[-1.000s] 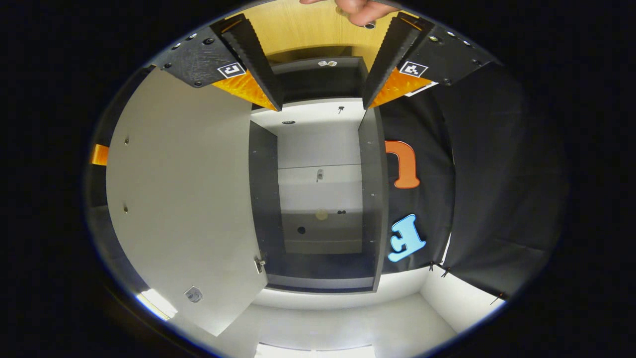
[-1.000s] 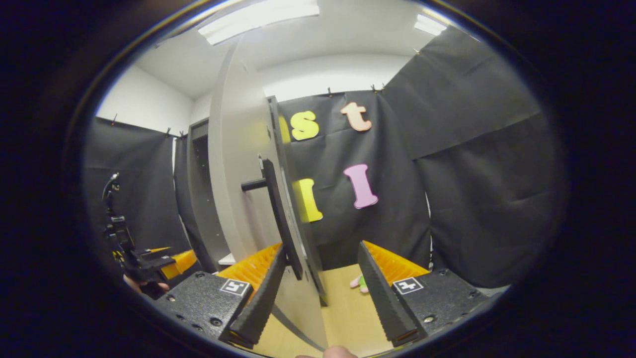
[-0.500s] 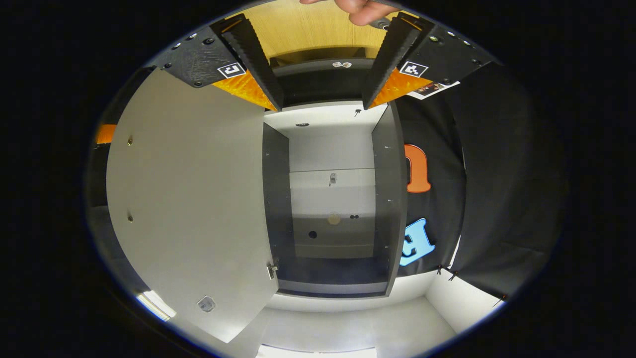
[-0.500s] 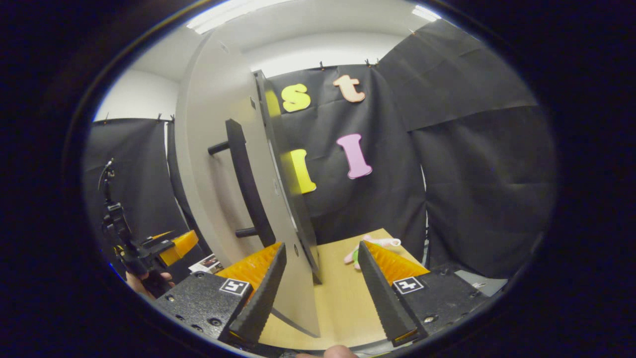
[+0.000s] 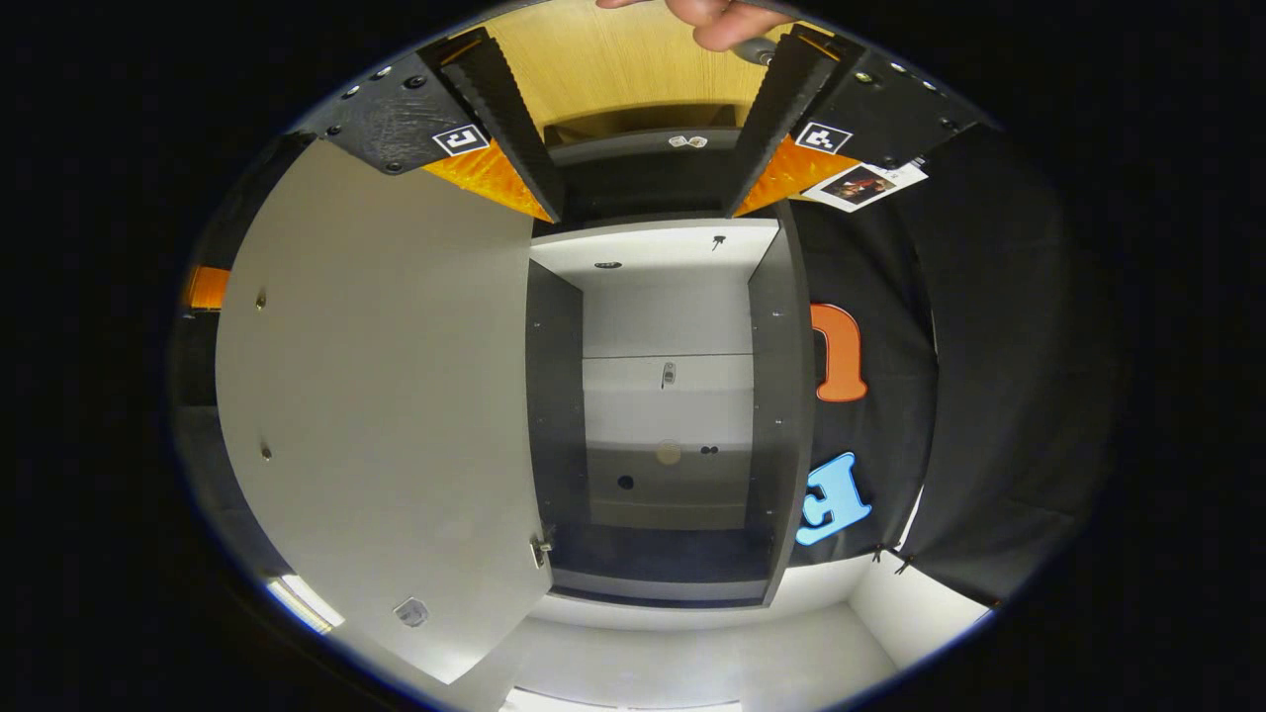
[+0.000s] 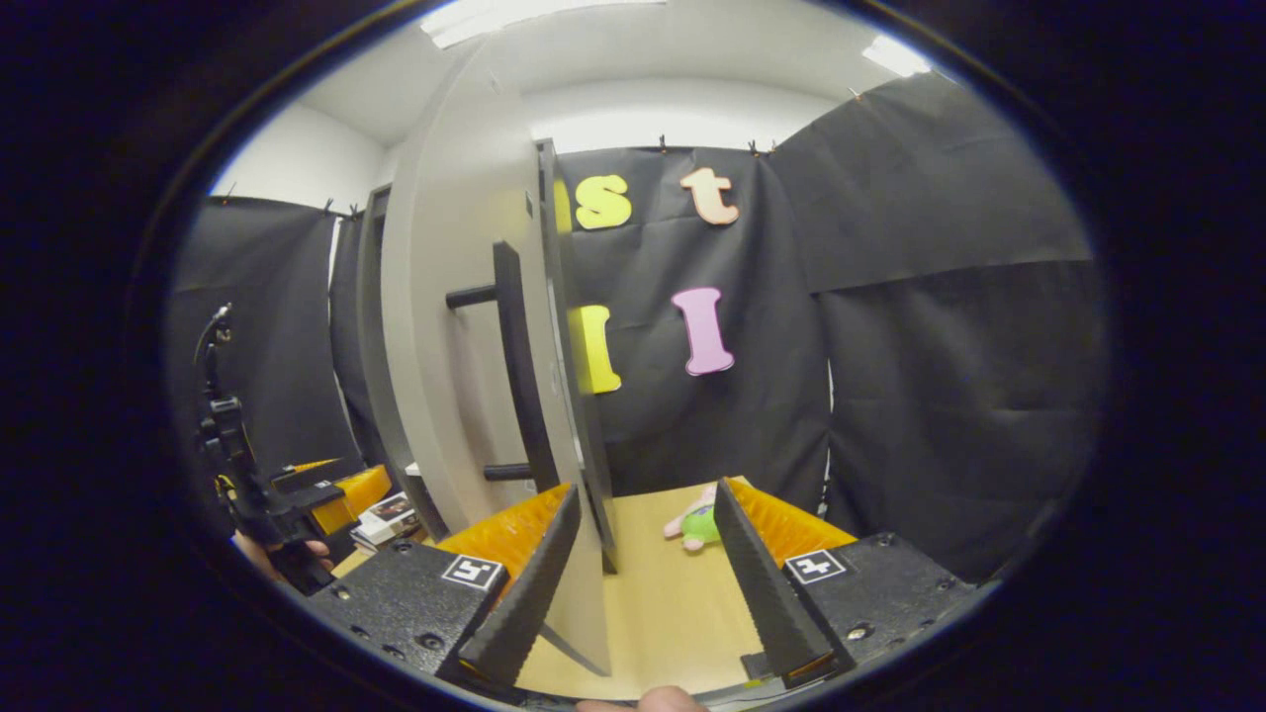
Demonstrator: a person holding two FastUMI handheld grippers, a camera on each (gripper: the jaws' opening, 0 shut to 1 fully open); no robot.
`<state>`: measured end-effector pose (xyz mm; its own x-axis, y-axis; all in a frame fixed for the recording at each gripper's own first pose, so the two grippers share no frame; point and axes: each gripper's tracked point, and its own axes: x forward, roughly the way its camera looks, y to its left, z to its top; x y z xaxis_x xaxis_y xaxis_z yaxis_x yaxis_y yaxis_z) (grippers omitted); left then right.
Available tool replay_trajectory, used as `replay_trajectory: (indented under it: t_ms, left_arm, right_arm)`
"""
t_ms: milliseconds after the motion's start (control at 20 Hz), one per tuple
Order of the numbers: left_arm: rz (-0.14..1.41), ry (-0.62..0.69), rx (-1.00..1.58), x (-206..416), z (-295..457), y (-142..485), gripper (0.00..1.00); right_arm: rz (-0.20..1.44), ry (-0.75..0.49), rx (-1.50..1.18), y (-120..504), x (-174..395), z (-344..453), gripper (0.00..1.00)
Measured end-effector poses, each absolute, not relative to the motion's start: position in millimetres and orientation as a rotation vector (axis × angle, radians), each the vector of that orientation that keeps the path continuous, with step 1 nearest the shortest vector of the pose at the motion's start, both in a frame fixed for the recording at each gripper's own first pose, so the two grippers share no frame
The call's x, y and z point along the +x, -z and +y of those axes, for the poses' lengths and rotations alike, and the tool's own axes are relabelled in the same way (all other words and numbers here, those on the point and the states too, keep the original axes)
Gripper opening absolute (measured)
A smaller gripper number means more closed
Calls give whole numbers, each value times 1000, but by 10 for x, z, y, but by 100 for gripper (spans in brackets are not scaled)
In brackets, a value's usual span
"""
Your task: Open the cabinet door with the right hand, grasp the bottle in the cabinet with the left hand and place it on the coaster, then close the cabinet door with the right hand.
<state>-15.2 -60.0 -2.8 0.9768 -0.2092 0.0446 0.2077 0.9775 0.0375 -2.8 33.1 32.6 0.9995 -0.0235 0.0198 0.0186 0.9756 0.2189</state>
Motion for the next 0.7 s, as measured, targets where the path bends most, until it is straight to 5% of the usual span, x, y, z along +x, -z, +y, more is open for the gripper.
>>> replay_trajectory:
  t_ms: [700]
  left_arm:
    - [-40,200,6,-156,9,70,96]
  right_arm:
    - [2,-13,310,-362,-43,867,89]
